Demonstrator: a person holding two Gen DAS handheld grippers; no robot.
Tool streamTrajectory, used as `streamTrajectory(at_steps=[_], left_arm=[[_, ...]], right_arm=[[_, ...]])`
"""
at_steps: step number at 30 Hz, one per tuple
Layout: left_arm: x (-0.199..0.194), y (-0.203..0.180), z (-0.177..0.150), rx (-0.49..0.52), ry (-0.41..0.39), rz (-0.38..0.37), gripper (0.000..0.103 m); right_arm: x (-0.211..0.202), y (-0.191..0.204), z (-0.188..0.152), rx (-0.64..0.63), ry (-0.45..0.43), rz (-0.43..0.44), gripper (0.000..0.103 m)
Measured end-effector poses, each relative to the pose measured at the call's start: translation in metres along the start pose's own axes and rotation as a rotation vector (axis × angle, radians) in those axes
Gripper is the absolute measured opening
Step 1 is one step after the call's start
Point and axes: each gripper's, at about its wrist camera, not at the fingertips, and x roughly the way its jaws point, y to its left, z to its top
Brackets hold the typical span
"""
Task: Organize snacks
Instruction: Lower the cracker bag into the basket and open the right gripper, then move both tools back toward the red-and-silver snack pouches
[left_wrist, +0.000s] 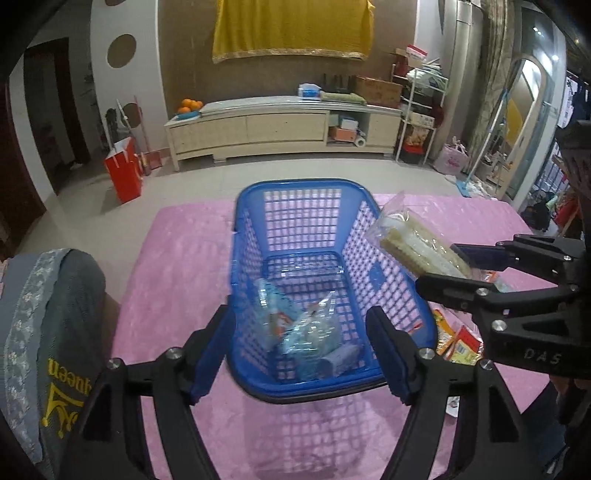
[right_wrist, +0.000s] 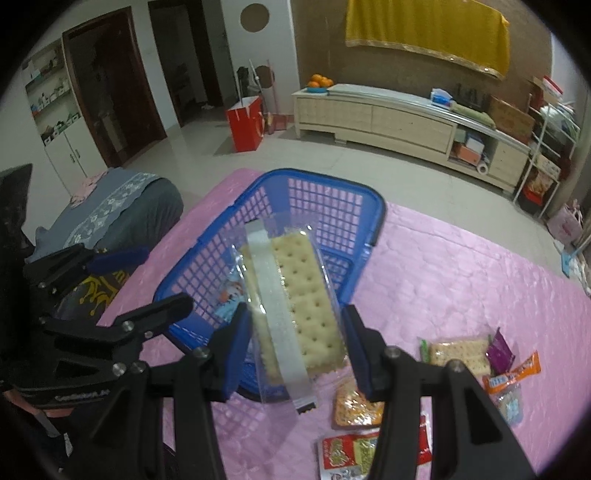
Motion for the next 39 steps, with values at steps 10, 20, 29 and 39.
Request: streamTrajectory(at_steps=[10, 20, 29, 39], left_arm=[[0.011, 0.024, -0.007, -0.048, 0.017, 0.002, 0.073], [0.02, 0.025, -0.011, -0.057, 0.031, -0.013, 0.073], [0.013, 0.027, -0.013, -0.06, 0.027, -0.016, 0.073], [-0.011, -0.004, -0.016, -0.007, -0.011, -0.045, 0.078]], right_arm=[[0.041, 0.012, 0.0, -0.011, 0.083, -0.04, 0.054], [0.054, 0.021, 0.0, -0.037, 0.095, -0.092, 0.054], [0.047, 0.02, -0.004, -0.045, 0.076, -0.128, 0.084], [0.002, 0.001, -0.018, 0.001, 0.031, -0.127, 0.086]])
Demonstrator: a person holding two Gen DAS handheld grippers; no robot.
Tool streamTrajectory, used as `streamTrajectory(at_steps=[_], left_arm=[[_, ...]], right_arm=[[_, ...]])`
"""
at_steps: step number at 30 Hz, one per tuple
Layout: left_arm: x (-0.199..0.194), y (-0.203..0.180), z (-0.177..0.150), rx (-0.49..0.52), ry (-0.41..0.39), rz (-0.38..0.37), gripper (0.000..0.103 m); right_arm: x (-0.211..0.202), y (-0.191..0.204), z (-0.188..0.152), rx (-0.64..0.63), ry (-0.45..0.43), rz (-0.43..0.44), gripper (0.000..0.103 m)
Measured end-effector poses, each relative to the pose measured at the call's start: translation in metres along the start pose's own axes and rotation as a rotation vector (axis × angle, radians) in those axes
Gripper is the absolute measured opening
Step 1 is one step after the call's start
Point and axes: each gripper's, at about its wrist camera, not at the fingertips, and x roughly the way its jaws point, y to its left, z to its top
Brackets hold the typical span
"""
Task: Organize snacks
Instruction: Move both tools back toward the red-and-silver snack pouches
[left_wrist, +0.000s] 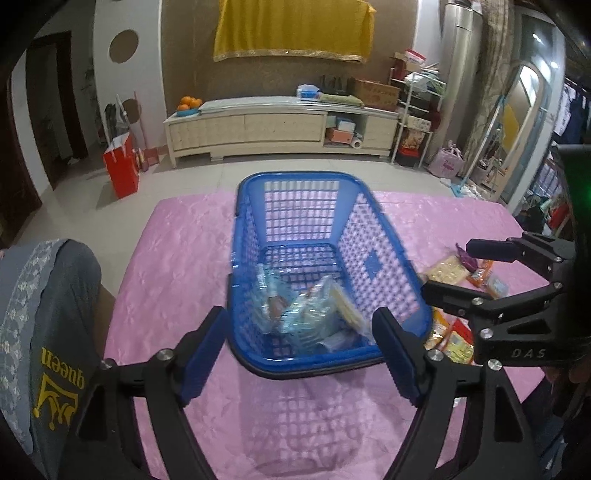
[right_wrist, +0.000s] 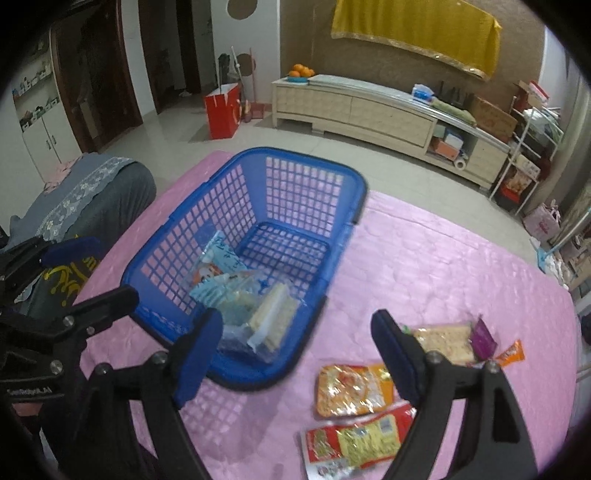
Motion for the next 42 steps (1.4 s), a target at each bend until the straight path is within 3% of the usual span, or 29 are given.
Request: streamTrajectory(at_steps=[9, 18, 27, 35, 42], left_arm=[[-0.014, -0.064, -0.003, 0.102, -0.013, -0.055, 0.078], [0.002, -0.137, -0.023, 0.253, 0.031, -0.171, 0.078], [0.053, -0.184, -0.049, 0.333, 0.158, -0.267, 0.078], [0.095, -0.215, -0.067, 0.447, 0.261, -0.309, 0.078], [0.138, -0.222, -0.073, 0.461, 0.349, -0.343, 0.078]], right_arm=[[-0.046, -0.046, -0.037, 0.065, -0.022, -0.029, 0.086], [-0.061, -0.102, -0.094, 0.18, 0.011, -0.081, 0.086], [-0.046, -0.144, -0.152, 0.281, 0.076, -0.112, 0.086], [-0.027, -0.162, -0.183, 0.325, 0.117, -0.127, 0.086], [-0.007, -0.175, -0.194, 0.366, 0.15, -0.118, 0.086]])
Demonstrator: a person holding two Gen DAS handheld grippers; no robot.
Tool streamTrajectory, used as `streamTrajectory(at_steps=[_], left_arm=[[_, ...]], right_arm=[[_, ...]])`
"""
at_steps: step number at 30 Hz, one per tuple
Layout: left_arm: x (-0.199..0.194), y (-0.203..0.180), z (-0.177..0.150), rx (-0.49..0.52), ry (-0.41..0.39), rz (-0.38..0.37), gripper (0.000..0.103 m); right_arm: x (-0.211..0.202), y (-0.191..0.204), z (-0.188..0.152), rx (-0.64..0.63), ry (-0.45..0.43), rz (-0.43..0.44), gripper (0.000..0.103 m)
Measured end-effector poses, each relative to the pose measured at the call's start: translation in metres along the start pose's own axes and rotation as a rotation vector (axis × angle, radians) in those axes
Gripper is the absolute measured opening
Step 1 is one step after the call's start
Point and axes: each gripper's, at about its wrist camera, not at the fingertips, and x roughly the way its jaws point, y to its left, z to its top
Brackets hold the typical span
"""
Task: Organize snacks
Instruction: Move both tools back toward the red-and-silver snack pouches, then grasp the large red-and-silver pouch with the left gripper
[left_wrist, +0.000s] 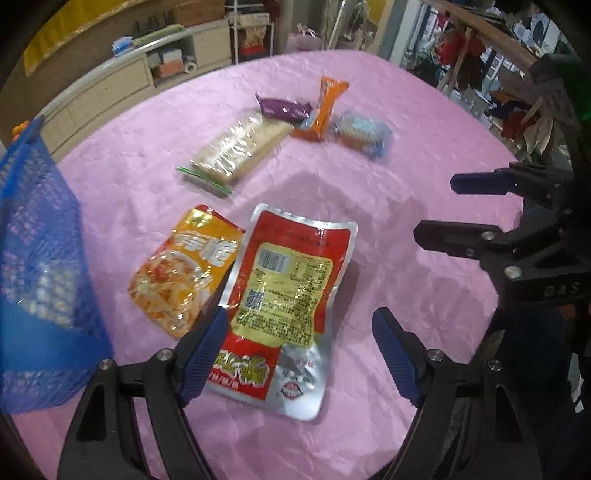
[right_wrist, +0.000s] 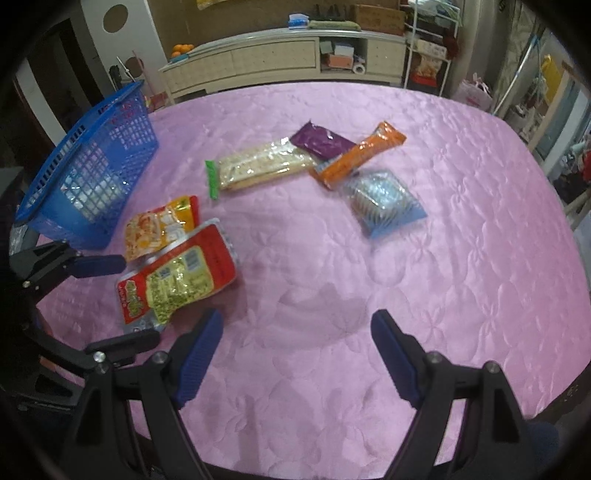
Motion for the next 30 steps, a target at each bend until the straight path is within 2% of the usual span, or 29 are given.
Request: streamTrajectory(at_steps=[3, 9, 14, 20, 22, 24, 26, 27, 30], left_arm=[[0.015, 0.003, 0.004, 0.021, 0.034, 0.007, 0.078], [0.026, 0.009, 0.015, 0.068, 0.048, 0.011, 0.078], [0.038, 0.02, 0.023, 0.049, 0.07, -0.031, 0.078], [0.036, 0.017, 0.017, 0.037, 0.074, -0.04, 0.078], [0.035, 0.015, 0.015, 0.023, 0.074, -0.018, 0.072], [0.031, 0.016, 0.014, -0.011, 0.073, -0.044, 0.065], [0.027, 0.021, 0.013, -0.059, 0.07, -0.086, 0.042], [0.026, 0.025, 0.011, -0.088, 0.071, -0.095, 0.037], [0.024, 0.026, 0.006, -0.109, 0.059, -0.075, 0.033]], right_arm=[[0.007, -0.003, 0.0, 0.008, 0.009, -0.001, 0.086], [0.021, -0.007, 0.002, 0.015, 0.034, -0.002, 0.086], [0.026, -0.008, 0.004, 0.014, 0.038, 0.013, 0.086], [0.033, -0.01, 0.006, 0.021, 0.051, 0.007, 0.086], [0.035, -0.009, 0.006, 0.02, 0.055, 0.008, 0.086], [0.036, -0.007, 0.005, 0.019, 0.057, 0.014, 0.086], [0.037, -0.005, 0.004, 0.021, 0.063, 0.024, 0.086], [0.038, -0.004, 0.004, 0.023, 0.066, 0.029, 0.086], [0.038, 0.0, 0.004, 0.022, 0.067, 0.034, 0.086]])
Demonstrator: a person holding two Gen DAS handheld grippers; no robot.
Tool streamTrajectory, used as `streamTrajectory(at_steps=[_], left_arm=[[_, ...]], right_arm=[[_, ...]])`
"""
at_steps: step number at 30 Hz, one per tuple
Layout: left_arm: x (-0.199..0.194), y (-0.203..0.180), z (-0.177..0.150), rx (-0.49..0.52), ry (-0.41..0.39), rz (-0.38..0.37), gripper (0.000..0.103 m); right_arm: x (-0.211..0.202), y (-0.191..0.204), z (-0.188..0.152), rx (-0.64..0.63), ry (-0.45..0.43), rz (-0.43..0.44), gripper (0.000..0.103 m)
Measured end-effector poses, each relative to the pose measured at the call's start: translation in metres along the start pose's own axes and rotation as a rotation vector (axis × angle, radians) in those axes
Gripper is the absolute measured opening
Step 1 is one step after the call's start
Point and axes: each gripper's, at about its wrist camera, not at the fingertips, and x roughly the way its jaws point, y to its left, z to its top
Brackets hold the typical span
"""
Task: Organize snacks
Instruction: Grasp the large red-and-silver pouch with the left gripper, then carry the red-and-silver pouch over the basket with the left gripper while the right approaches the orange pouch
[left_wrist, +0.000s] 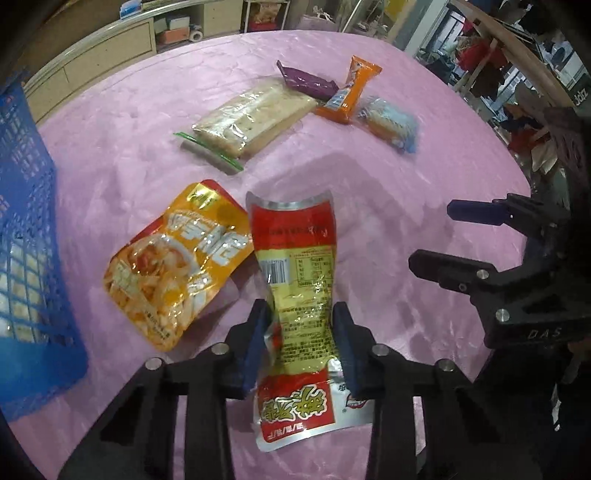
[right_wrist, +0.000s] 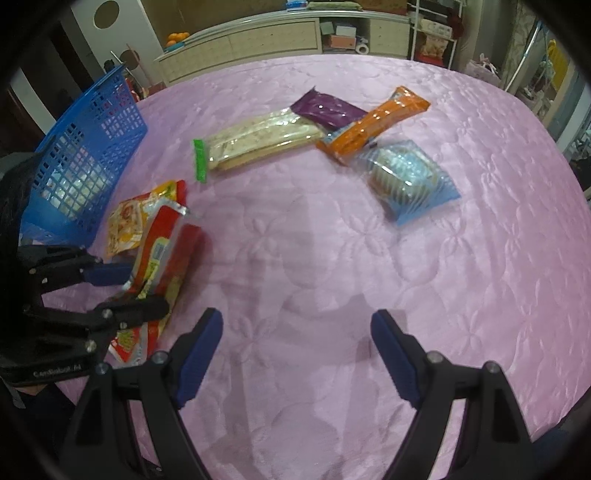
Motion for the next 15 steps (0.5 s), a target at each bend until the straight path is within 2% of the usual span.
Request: streamTrajectory(at_steps=[8, 15], left_arm=[[-0.014, -0.016, -0.009, -0.008, -0.073, 0.089, 0.029], [-0.064, -0.024, -0.012, 0.011, -0.199, 0.133, 0.029]], right_arm=[[-0.007, 0.015, 0.002, -0.038, -0.014, 0.002, 0.086], [-0.026, 0.015, 0.007, -0.036, -0.054, 0.011, 0.086]])
